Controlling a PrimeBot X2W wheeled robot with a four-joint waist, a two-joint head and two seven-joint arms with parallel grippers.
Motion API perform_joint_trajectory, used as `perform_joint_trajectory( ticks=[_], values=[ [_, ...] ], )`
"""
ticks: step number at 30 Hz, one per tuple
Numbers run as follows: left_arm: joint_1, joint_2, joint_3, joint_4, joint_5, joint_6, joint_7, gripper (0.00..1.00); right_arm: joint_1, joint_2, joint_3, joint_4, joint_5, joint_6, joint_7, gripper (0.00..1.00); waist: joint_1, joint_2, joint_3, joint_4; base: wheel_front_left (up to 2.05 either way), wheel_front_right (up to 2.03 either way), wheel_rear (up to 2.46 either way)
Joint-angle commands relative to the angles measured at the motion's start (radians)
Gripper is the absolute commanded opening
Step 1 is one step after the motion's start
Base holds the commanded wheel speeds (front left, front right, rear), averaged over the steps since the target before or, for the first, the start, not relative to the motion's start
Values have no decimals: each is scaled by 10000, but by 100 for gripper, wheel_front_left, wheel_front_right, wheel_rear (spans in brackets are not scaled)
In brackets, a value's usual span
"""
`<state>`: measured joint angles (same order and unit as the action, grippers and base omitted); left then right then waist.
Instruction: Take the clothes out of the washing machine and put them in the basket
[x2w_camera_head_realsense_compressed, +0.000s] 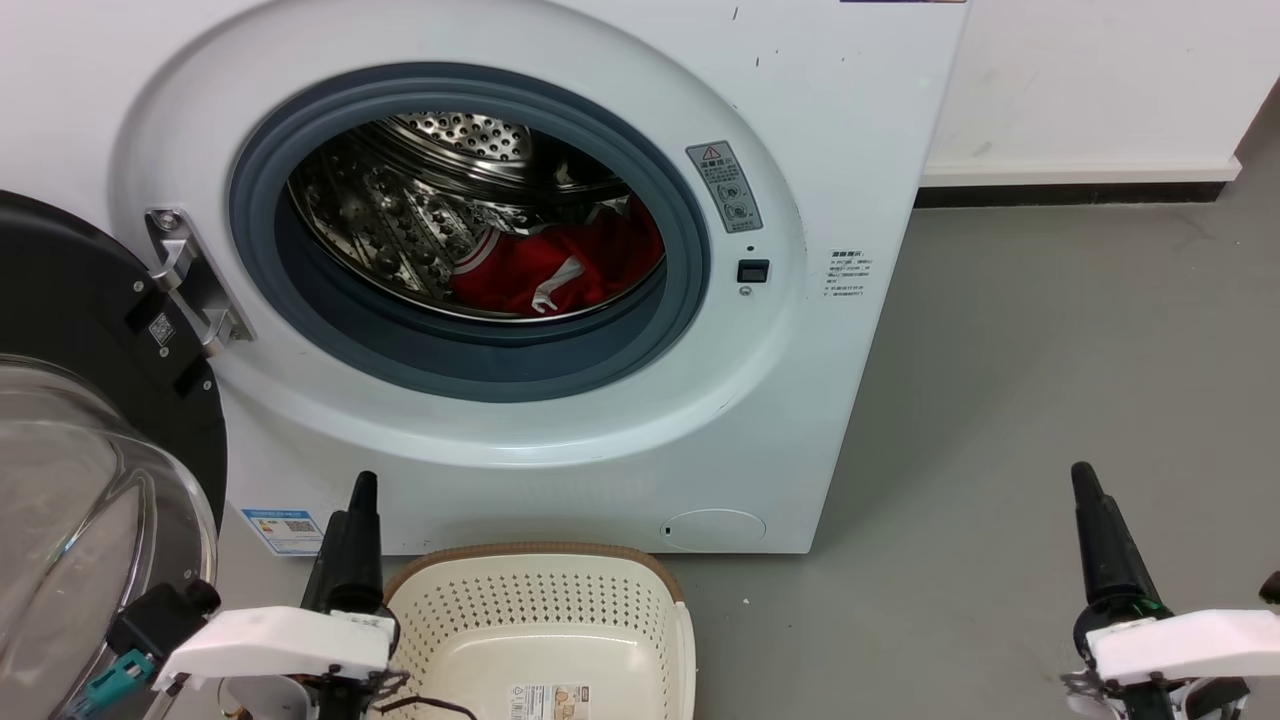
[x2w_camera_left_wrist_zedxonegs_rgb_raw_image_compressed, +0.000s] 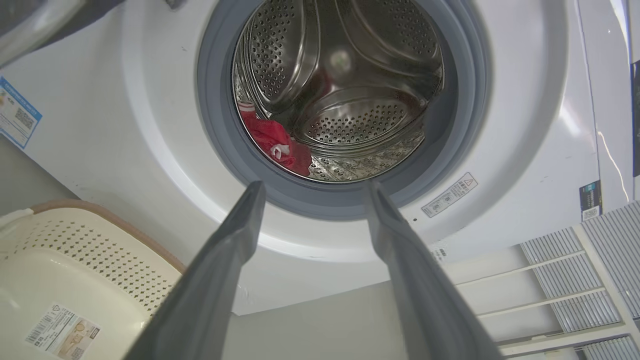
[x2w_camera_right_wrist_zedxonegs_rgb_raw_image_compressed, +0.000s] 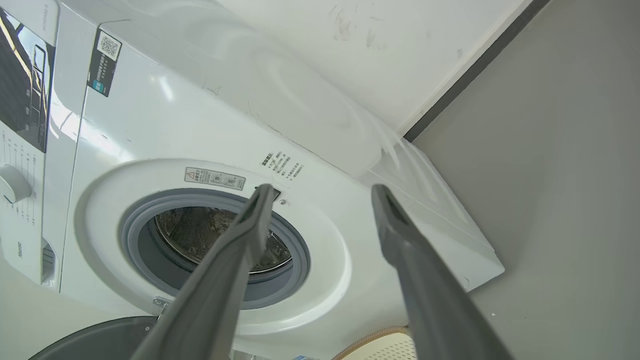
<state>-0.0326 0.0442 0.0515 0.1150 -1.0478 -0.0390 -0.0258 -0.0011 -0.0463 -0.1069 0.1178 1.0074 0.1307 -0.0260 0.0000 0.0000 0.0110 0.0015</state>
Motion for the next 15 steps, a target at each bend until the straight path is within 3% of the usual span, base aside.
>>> perform_joint_trajectory(
  ticks=[1,15],
  values=[
    [-36,39,-110,-254,565,97,-127,100,-5,-48,102,-346,-670,0,-124,100,0,0,6,0,0,0,0],
    [130,72,-560,-627,2899,519,-610,100,371,-51,415,-921,-3475,0,-603,100,0,0,34,-8,0,0,0]
  ],
)
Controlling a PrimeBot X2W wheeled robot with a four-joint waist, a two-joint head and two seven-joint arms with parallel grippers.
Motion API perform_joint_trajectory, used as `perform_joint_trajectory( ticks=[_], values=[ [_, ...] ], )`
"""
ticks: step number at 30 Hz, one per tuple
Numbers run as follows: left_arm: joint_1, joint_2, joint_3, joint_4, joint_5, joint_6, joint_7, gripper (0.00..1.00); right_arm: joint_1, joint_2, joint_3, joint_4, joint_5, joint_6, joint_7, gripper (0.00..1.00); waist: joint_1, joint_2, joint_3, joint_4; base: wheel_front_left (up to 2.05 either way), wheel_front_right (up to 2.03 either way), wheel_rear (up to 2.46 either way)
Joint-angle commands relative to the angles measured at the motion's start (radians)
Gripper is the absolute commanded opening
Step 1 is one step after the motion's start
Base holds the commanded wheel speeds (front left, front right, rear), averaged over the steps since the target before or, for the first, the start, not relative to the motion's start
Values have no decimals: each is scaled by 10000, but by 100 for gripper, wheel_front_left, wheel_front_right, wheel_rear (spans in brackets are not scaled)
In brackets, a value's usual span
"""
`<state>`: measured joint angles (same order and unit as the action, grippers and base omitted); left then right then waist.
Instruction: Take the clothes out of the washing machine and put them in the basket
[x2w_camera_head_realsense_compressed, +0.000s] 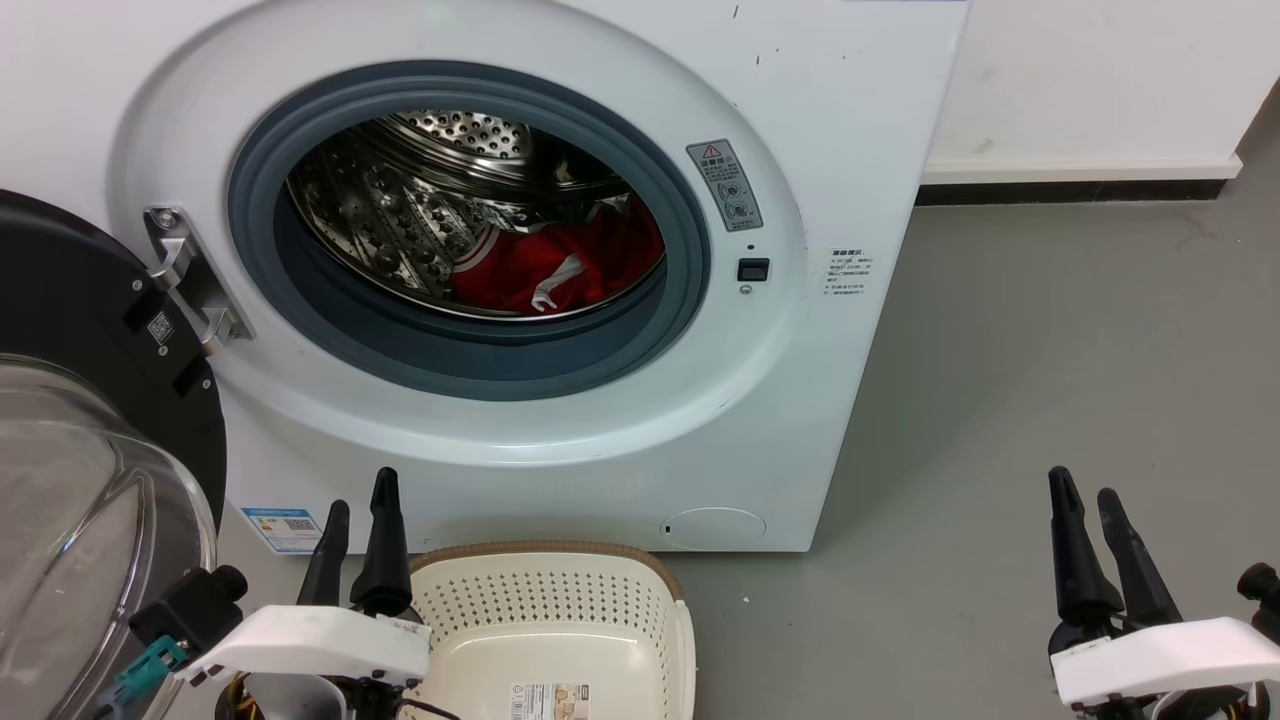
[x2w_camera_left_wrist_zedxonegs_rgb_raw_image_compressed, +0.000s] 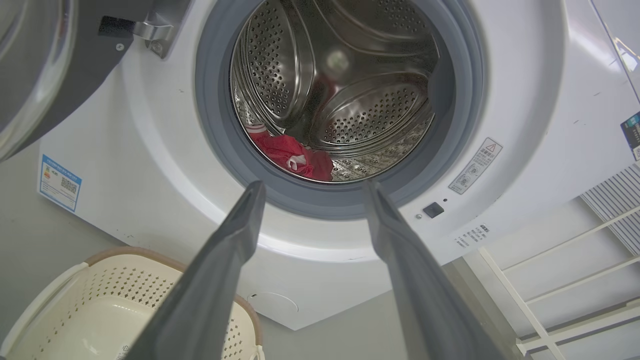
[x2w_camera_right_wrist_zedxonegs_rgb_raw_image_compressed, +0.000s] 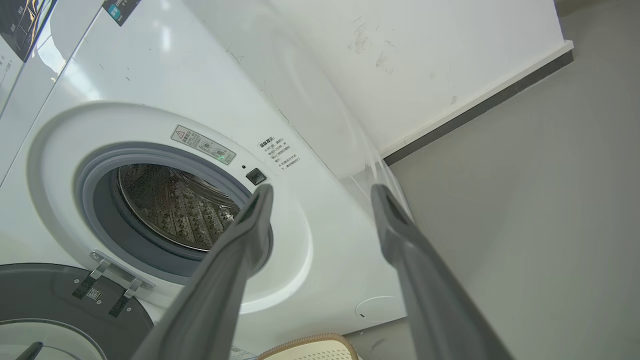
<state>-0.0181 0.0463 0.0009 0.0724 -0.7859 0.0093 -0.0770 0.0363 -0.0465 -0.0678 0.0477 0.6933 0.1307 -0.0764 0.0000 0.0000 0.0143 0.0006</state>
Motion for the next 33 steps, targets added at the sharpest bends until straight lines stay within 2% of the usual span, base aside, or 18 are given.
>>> perform_joint_trajectory(
  ticks=[1,33],
  values=[
    [-3,51,-71,-232,394,43,-131,100,19,-49,49,-249,-524,0,-136,100,0,0,4,1,0,0,0],
    [484,43,-380,-670,3953,156,-1047,100,698,-53,148,-1193,-4271,-1,-1044,100,0,0,-23,-11,0,0,0]
  ],
)
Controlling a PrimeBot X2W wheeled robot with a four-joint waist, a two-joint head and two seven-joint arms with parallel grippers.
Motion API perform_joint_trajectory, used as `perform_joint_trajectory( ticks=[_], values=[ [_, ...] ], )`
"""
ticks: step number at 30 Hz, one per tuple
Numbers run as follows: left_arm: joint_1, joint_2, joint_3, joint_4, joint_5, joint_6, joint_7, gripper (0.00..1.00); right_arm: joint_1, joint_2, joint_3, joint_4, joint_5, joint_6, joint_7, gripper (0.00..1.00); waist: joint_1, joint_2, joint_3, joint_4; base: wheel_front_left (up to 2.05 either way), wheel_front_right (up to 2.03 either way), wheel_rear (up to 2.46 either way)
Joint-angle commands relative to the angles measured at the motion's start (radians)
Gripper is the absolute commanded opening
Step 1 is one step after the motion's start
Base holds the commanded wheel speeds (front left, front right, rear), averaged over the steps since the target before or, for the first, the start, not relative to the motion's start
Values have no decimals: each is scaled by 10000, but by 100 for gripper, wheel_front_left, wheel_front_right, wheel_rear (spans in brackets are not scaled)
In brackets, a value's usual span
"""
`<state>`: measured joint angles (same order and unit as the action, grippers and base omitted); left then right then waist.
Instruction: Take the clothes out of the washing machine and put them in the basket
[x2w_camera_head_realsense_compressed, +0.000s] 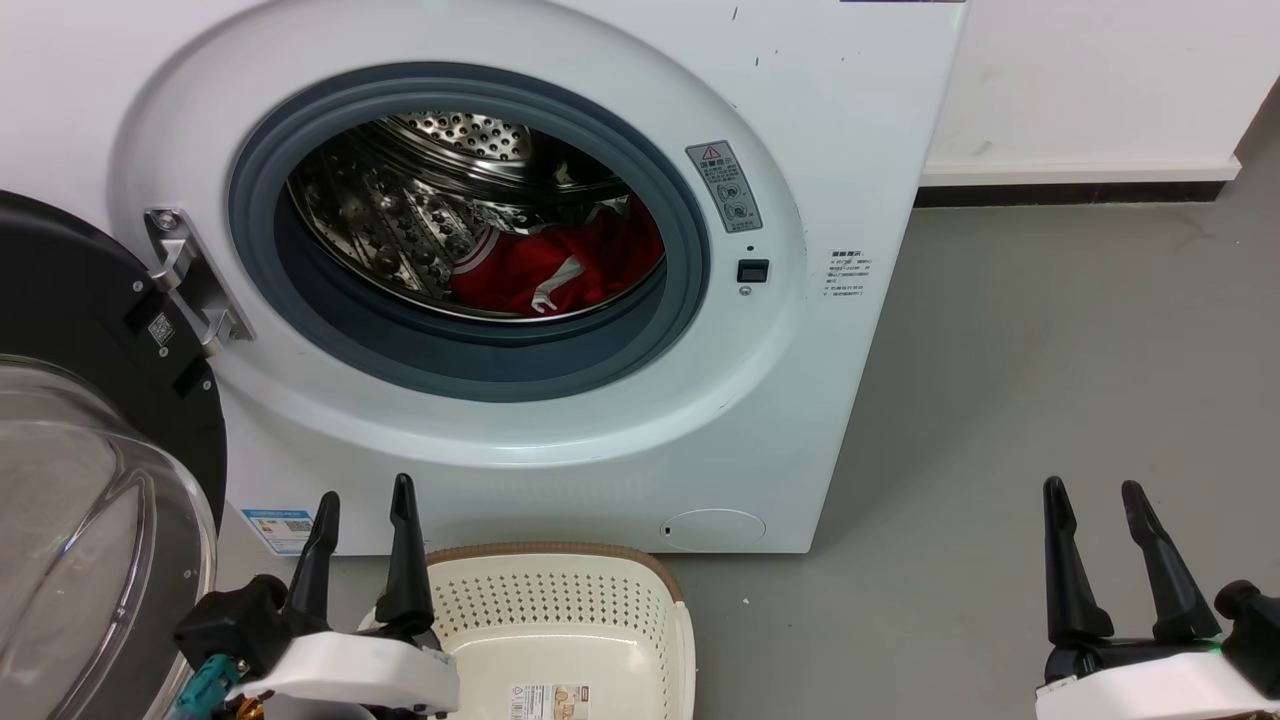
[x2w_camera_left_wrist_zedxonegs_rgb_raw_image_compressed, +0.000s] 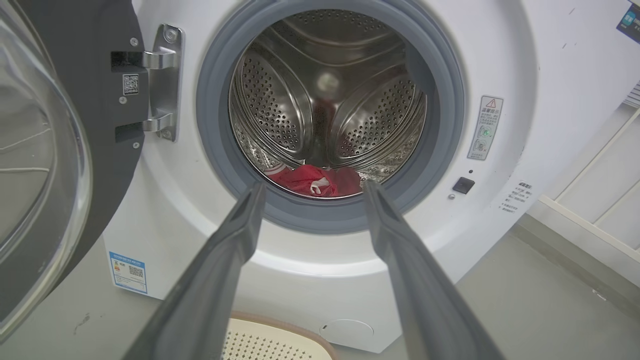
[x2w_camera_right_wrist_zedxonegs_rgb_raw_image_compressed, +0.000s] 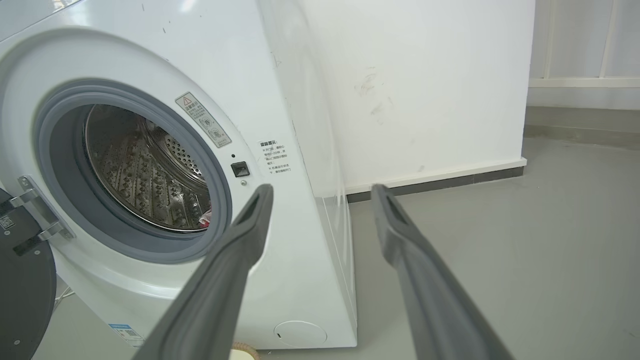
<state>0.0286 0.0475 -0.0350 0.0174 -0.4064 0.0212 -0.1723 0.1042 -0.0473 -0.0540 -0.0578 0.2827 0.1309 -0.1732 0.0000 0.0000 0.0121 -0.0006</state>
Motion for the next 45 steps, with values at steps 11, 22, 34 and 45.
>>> perform_joint_trajectory(
  ticks=[11,22,34,45],
  values=[
    [178,34,-82,-126,1082,6,-340,100,216,-47,19,-395,-1083,-3,-327,100,0,0,14,-24,0,0,0],
    [266,38,-159,-115,1946,76,-559,100,395,-47,-29,-539,-1833,-3,-554,100,0,0,46,-20,0,0,0],
    [396,41,-217,-125,2730,221,-788,100,540,-45,-71,-757,-2437,-3,-768,100,0,0,111,-22,0,0,0],
    [475,43,-230,-130,3211,300,-950,100,654,-43,-82,-756,-2704,-5,-924,100,0,0,166,2,0,0,0]
  ],
)
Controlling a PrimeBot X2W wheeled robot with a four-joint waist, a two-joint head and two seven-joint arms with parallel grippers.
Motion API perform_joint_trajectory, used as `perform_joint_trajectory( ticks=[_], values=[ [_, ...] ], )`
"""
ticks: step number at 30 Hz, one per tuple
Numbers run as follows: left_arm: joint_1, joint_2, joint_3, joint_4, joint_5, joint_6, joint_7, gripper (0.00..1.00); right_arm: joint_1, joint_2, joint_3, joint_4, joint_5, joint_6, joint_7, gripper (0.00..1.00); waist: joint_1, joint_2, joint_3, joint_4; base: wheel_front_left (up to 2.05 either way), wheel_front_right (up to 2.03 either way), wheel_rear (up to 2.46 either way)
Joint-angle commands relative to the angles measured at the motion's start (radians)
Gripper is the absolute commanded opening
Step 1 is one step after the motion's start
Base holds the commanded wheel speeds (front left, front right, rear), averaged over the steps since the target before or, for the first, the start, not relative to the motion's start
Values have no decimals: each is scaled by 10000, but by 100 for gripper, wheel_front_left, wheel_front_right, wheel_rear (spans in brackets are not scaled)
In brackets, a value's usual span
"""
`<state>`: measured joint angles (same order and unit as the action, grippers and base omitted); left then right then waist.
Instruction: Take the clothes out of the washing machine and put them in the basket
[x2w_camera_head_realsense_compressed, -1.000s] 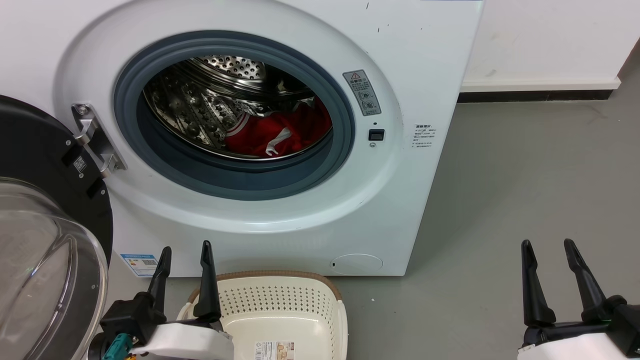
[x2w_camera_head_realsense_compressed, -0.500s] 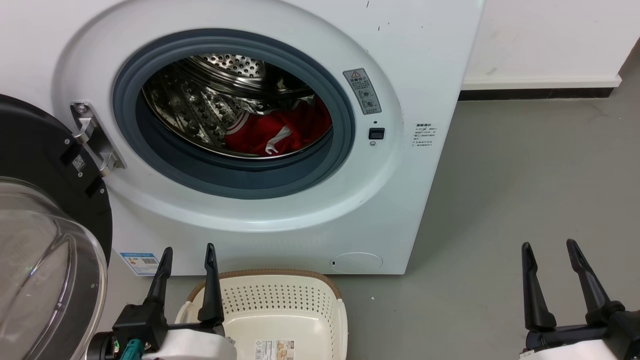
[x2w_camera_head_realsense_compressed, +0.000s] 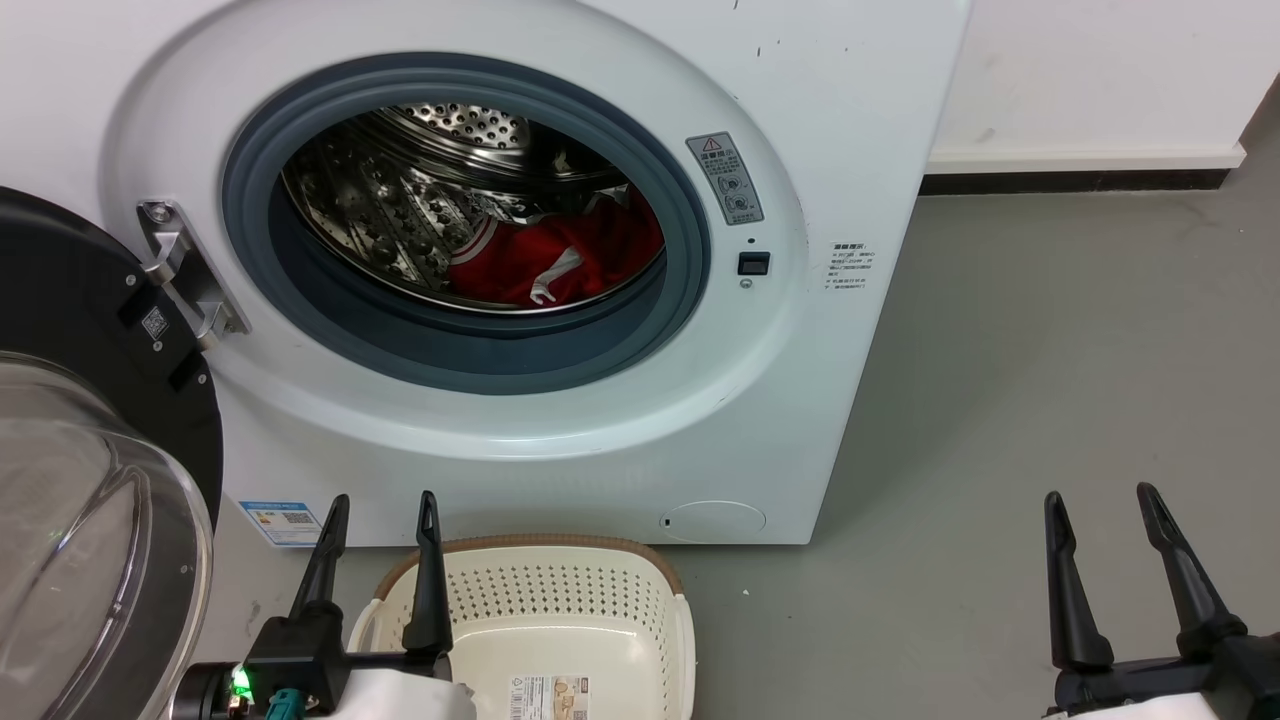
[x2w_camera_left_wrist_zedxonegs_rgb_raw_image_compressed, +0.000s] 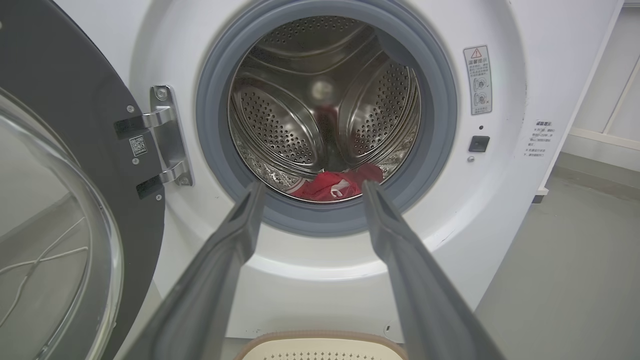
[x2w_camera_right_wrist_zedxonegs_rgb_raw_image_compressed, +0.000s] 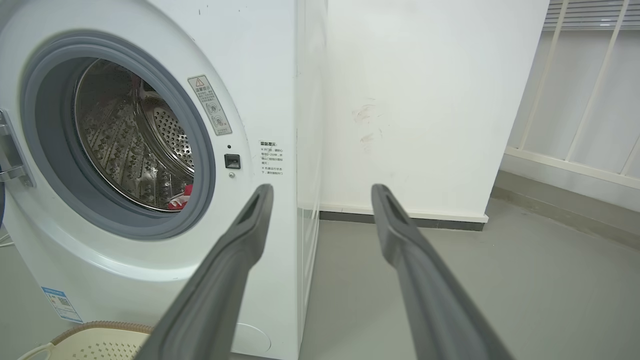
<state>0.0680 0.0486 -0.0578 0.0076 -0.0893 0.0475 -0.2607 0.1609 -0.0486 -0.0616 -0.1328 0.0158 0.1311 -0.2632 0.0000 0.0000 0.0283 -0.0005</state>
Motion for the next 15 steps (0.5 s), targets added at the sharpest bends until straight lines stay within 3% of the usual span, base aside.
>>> perform_joint_trajectory(
  ticks=[1,15],
  values=[
    [81,31,-2,-32,39,37,-66,100,87,-30,-5,-7,-34,-7,-25,100,0,0,3,1,0,0,0],
    [104,30,81,122,-155,7,-60,100,112,-28,-36,193,323,-5,-23,100,0,0,20,-13,0,0,0]
  ],
)
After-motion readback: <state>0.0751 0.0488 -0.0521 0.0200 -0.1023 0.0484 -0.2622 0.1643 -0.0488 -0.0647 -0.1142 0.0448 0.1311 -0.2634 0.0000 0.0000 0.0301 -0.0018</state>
